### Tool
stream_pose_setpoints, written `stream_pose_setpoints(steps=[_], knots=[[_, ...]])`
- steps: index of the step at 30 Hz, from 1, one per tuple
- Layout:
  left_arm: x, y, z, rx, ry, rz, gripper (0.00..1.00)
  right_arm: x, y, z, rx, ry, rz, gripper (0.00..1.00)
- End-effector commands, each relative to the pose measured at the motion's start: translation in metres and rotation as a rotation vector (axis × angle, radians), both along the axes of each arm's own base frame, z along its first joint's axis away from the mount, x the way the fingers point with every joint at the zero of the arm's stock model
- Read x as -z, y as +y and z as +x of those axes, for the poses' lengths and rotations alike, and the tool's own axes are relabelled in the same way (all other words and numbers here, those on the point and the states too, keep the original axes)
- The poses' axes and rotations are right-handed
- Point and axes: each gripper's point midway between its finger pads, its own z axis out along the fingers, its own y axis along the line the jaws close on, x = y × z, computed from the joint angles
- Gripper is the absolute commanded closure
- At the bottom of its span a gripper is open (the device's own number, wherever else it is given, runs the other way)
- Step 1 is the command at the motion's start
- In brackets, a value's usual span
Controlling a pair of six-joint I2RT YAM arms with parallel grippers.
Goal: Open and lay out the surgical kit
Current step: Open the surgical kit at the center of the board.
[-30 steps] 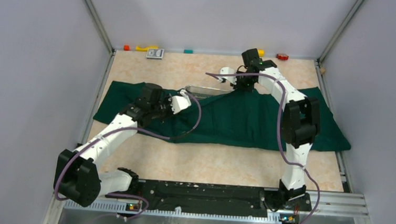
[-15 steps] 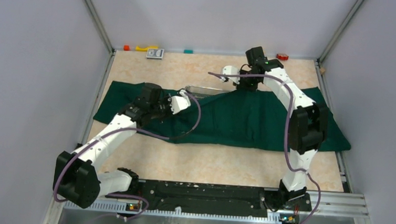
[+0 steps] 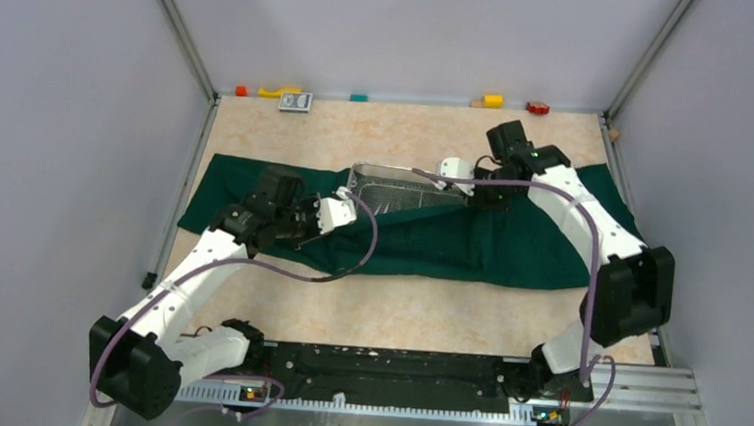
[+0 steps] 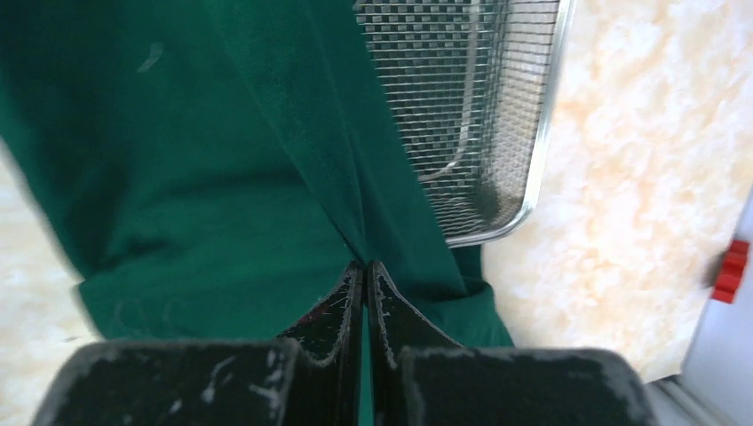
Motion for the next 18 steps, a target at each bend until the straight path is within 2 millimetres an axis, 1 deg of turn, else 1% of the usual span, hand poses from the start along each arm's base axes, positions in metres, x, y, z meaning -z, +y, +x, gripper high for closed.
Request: stream_pose_setpoints(steps=[1, 6, 8, 9, 11, 15, 18], knots=[[-0.008, 0.014, -0.040, 0.010, 0.080, 0.030, 1.00, -0.010, -0.007, -0.060, 0.027, 0.060, 0.024, 1.00], [-0.011, 0.029, -0.081, 0.007, 0.139, 0.045, 1.00, -0.002, -0.007, -0.130, 0.013, 0.145, 0.037, 1.00], [-0.010, 0.034, -0.097, 0.009, 0.165, 0.054, 1.00, -0.004, -0.006, -0.153, 0.010, 0.171, 0.052, 1.00], [-0.008, 0.038, -0.107, 0.011, 0.189, 0.063, 1.00, -0.006, -0.006, -0.163, 0.012, 0.183, 0.061, 1.00], [-0.008, 0.044, -0.119, 0.012, 0.205, 0.073, 1.00, -0.012, -0.006, -0.180, 0.012, 0.196, 0.082, 1.00], [-0.011, 0.050, -0.138, 0.024, 0.224, 0.077, 1.00, -0.019, -0.005, -0.211, 0.019, 0.255, 0.122, 1.00], [-0.017, 0.053, -0.151, 0.039, 0.241, 0.077, 1.00, -0.018, -0.008, -0.228, 0.026, 0.290, 0.126, 1.00]])
